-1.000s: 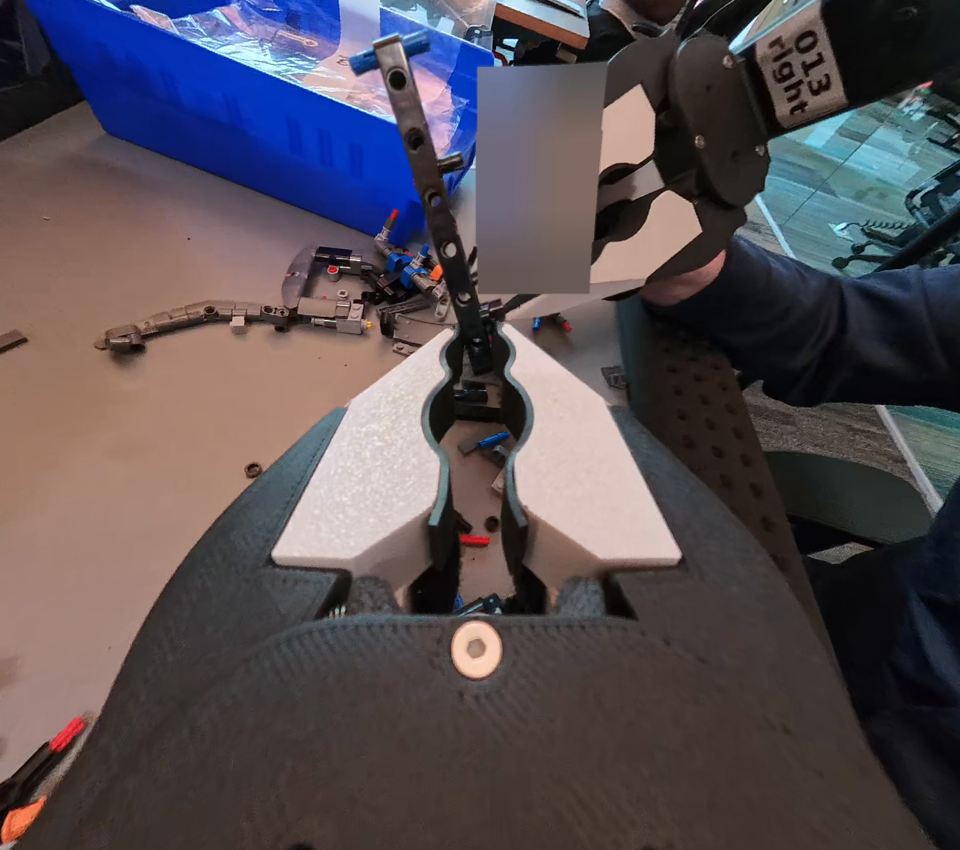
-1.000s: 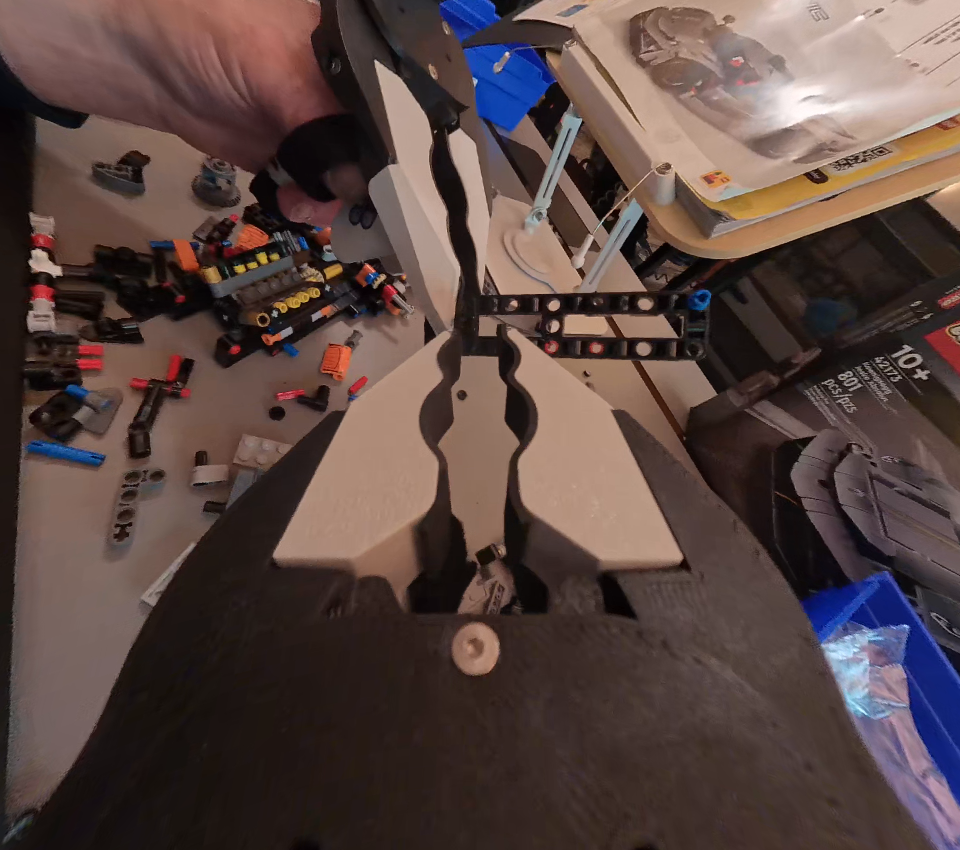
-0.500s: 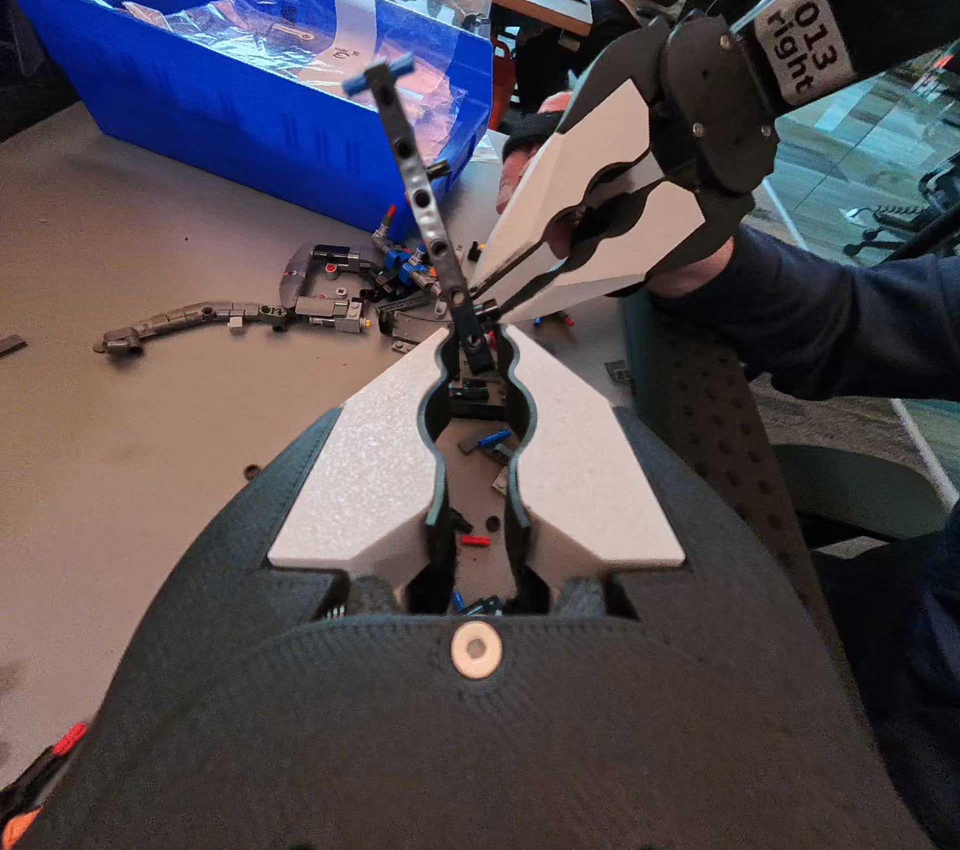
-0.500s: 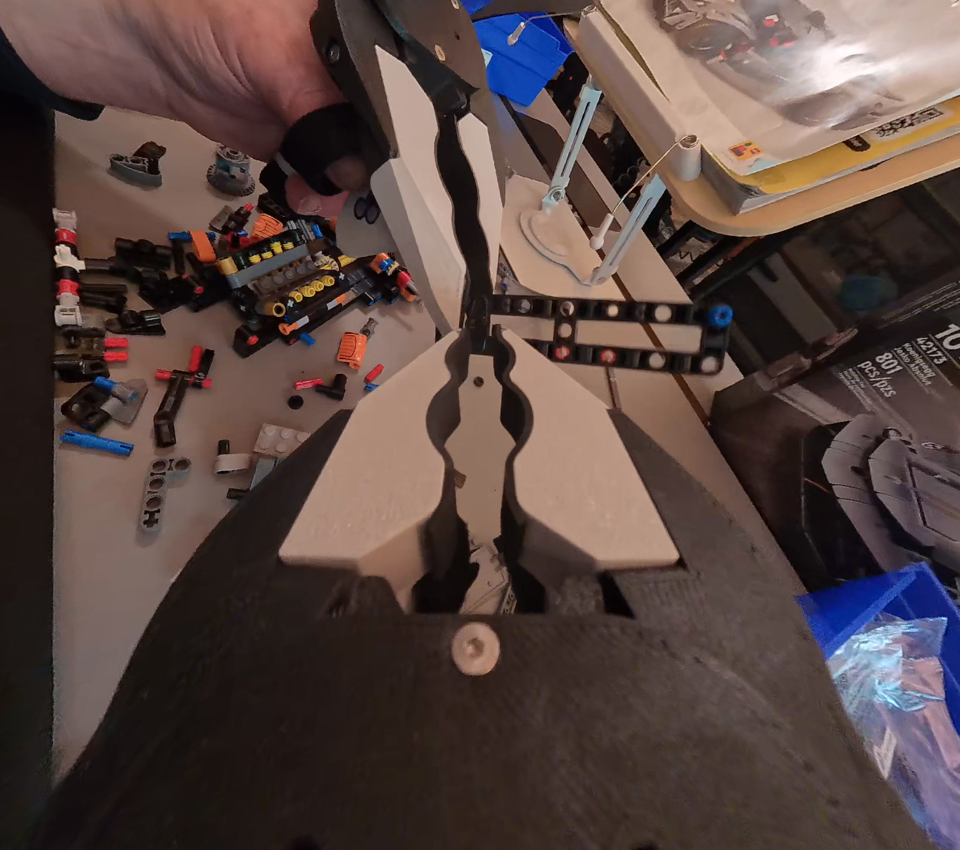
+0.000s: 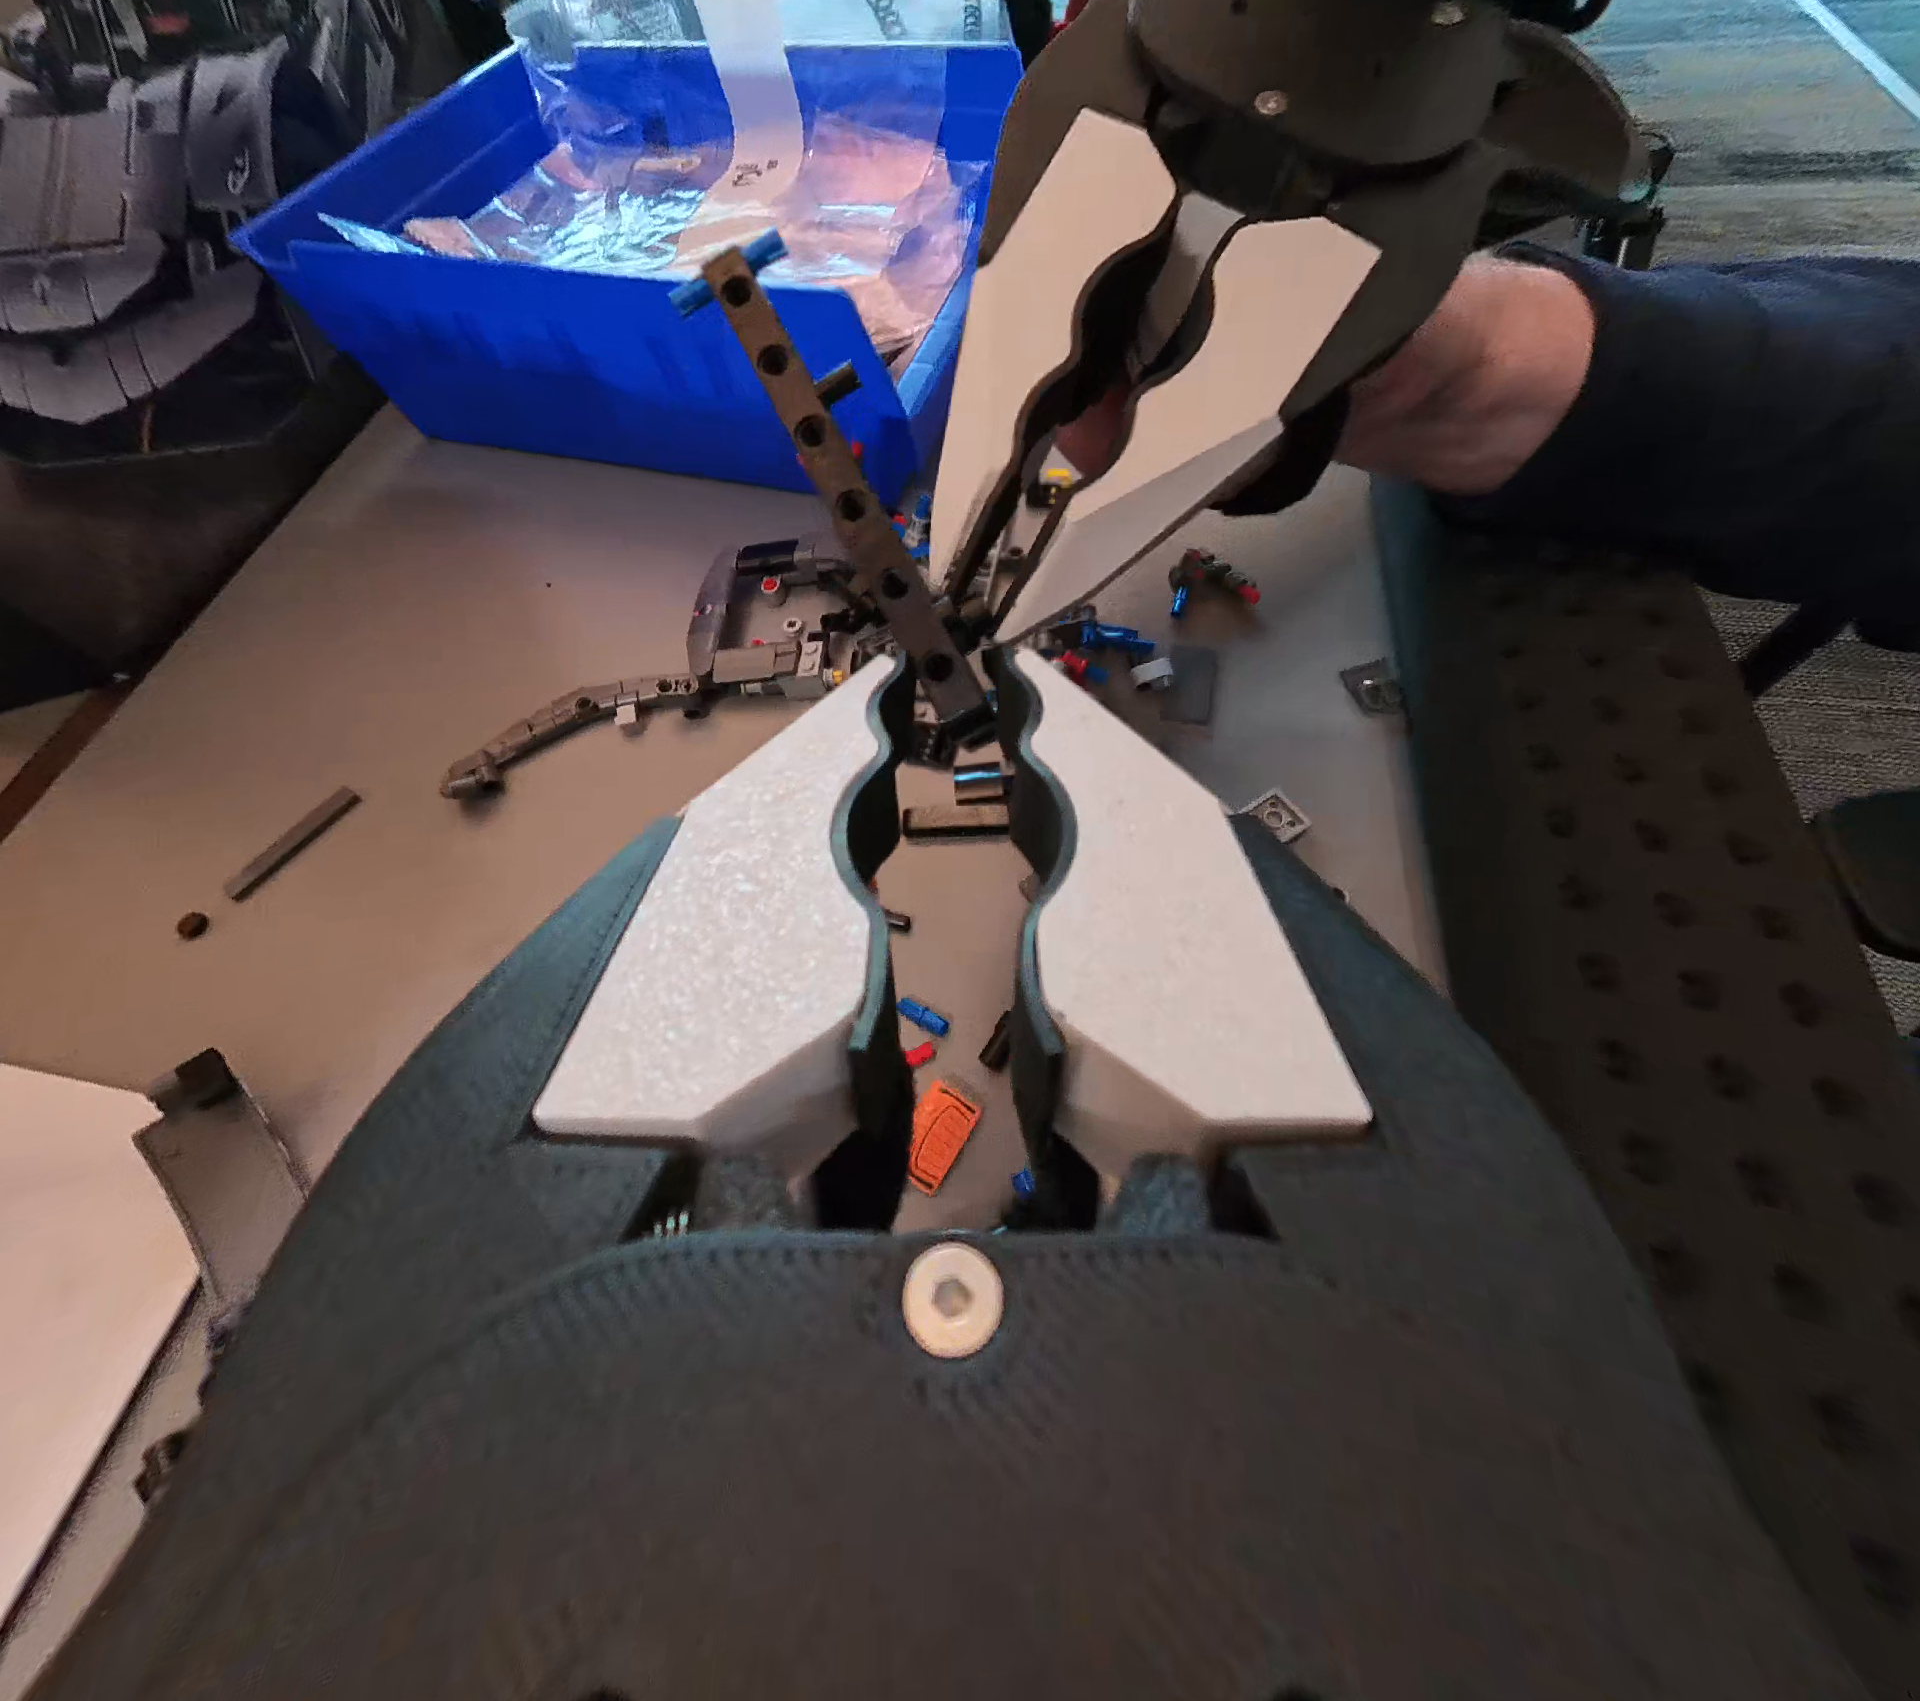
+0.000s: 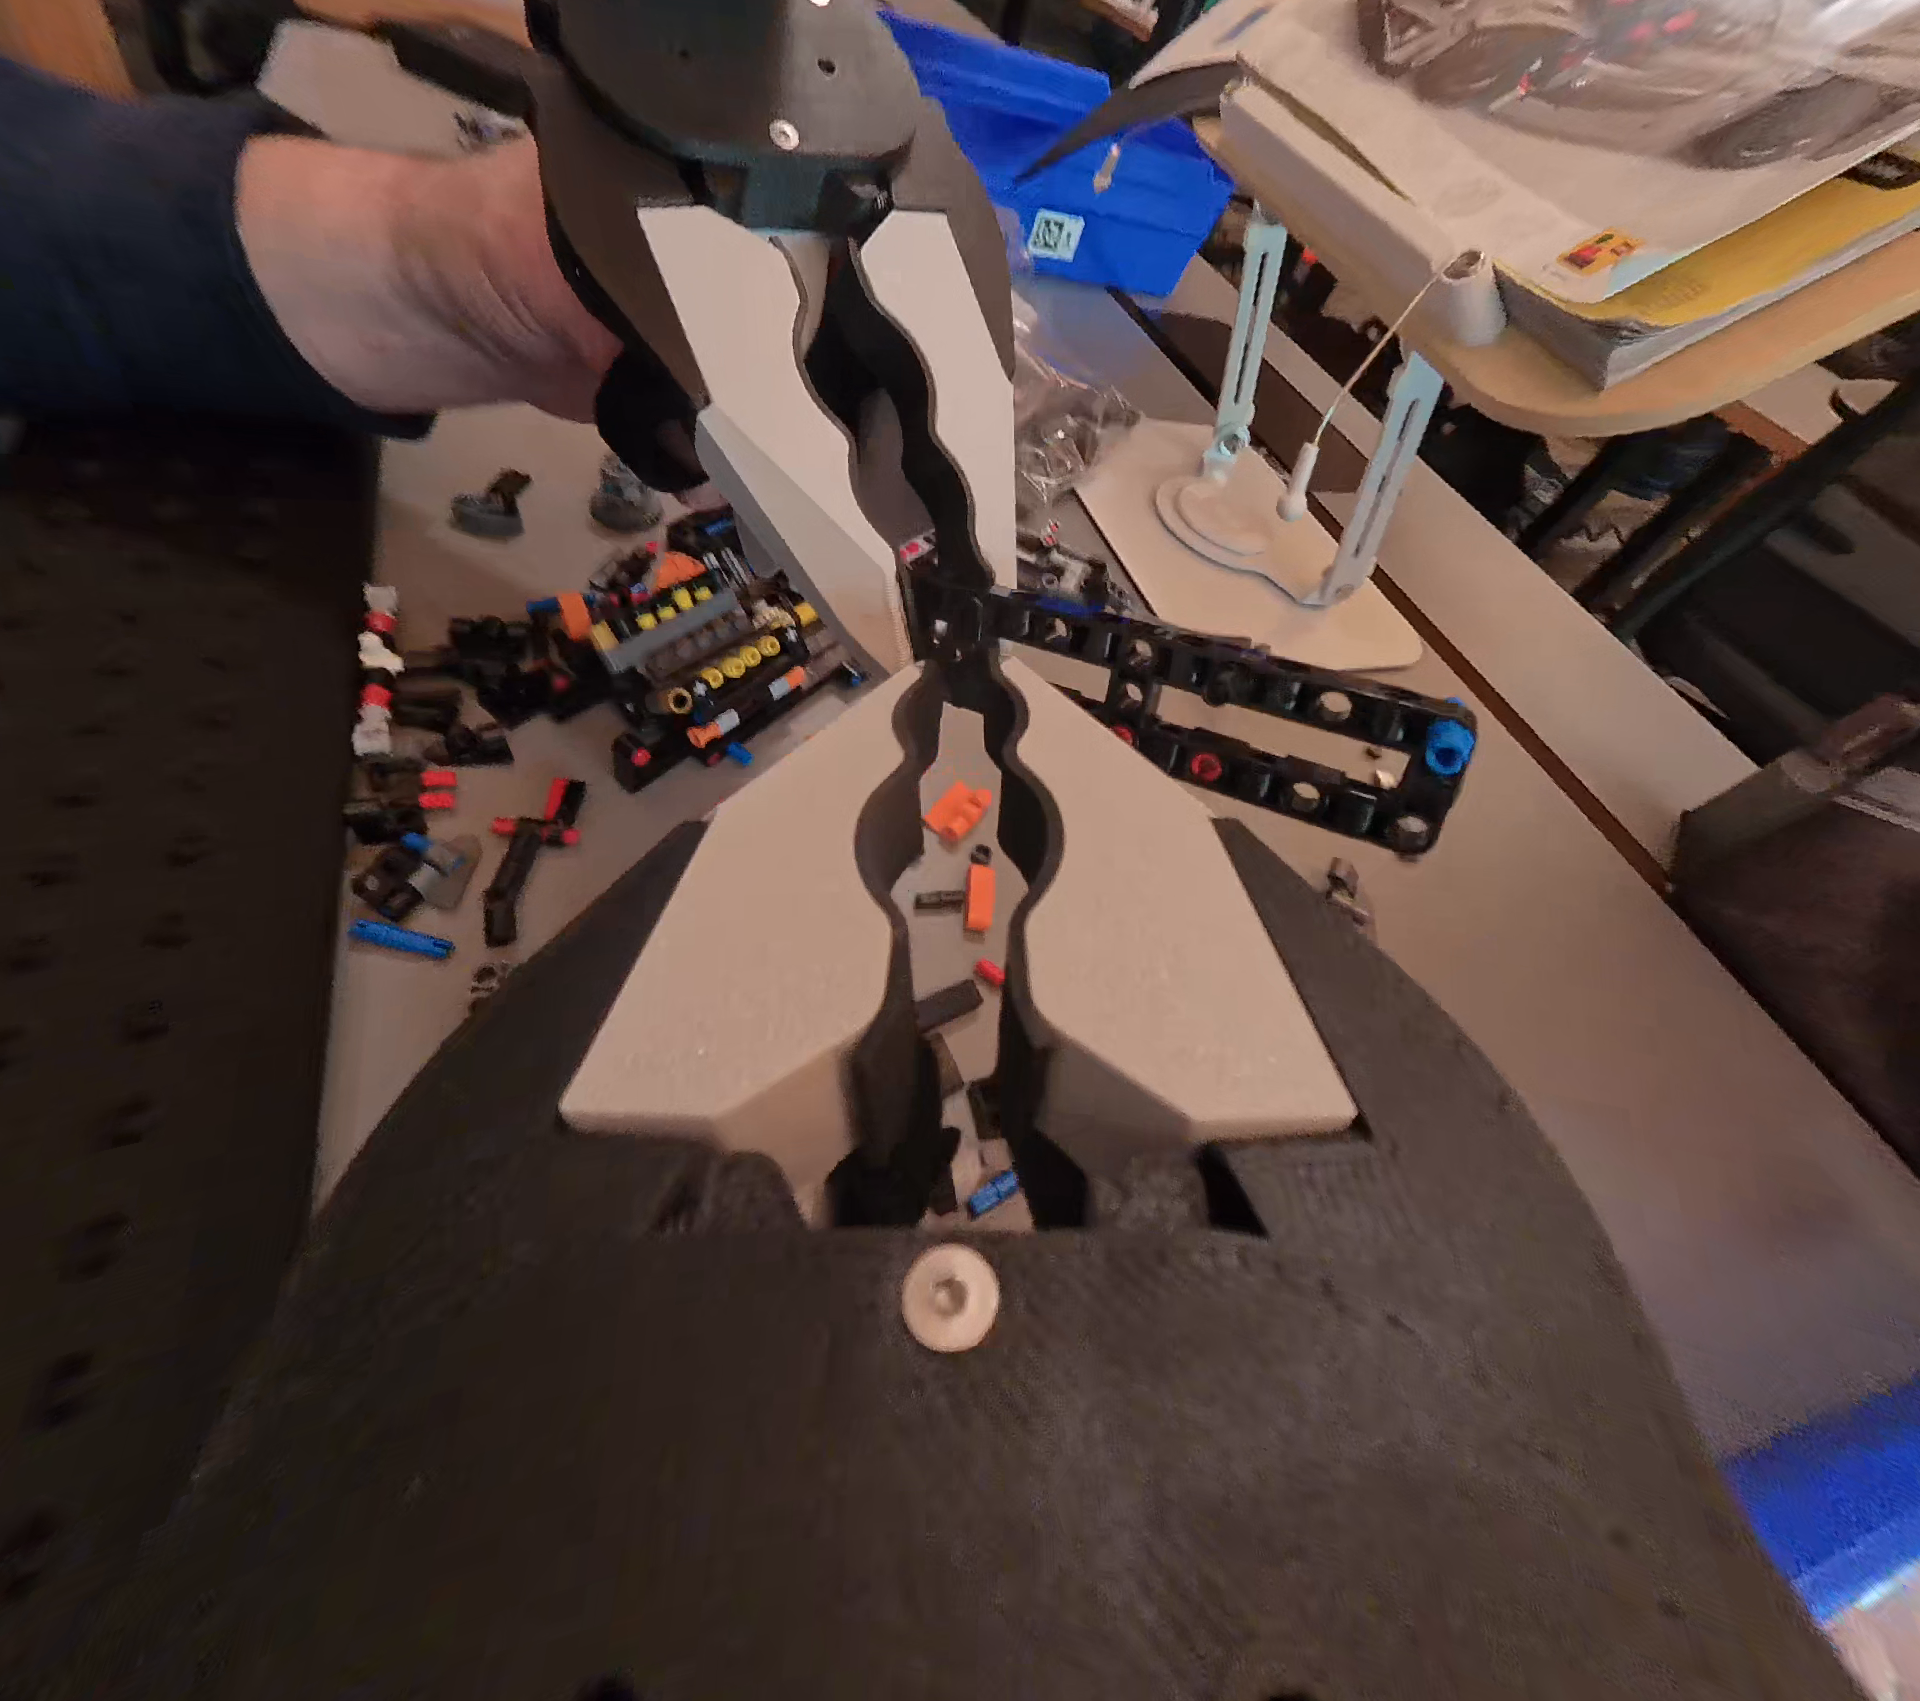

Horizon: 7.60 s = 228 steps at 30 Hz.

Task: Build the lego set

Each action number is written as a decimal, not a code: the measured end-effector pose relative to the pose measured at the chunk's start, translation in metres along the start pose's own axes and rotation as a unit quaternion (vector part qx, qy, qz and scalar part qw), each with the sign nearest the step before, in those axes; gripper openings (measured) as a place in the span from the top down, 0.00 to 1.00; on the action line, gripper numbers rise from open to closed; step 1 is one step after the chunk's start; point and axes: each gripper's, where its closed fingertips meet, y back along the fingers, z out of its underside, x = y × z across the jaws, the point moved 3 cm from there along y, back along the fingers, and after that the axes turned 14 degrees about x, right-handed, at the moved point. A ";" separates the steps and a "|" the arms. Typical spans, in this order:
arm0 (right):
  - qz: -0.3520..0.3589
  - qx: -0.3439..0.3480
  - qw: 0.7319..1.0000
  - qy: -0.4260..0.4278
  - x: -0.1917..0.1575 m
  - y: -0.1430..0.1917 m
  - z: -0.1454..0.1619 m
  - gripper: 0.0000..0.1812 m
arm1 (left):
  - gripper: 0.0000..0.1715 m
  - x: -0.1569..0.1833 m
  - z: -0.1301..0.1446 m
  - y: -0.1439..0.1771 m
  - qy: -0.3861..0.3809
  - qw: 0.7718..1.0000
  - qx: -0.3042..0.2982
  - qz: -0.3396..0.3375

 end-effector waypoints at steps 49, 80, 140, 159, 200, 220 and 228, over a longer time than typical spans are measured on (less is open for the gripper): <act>-0.238 0.064 0.953 -0.174 -0.045 0.007 -0.005 1.00 | 0.93 0.029 0.003 -0.002 -0.045 0.995 0.005 0.089; -0.002 0.091 0.981 -0.169 0.033 0.025 0.001 0.96 | 0.95 -0.002 -0.014 0.005 -0.161 0.985 0.026 -0.063; 0.045 -0.014 0.992 0.115 0.008 0.009 0.000 0.97 | 0.97 -0.002 0.012 -0.017 0.156 0.988 0.007 0.012; 0.052 -0.016 0.982 0.183 0.004 0.011 -0.006 0.97 | 0.97 0.002 0.004 -0.010 0.296 0.949 0.059 0.093; 0.083 -0.050 0.975 0.200 0.004 0.006 -0.005 0.98 | 0.97 -0.002 0.006 -0.011 0.333 0.935 0.058 0.108; 0.052 -0.062 0.986 0.149 -0.007 0.003 -0.005 1.00 | 0.97 0.003 0.010 -0.012 0.307 0.946 0.023 0.102; 0.026 -0.037 0.994 0.104 -0.014 -0.006 -0.007 1.00 | 0.97 -0.006 0.008 -0.013 0.253 0.966 0.018 0.046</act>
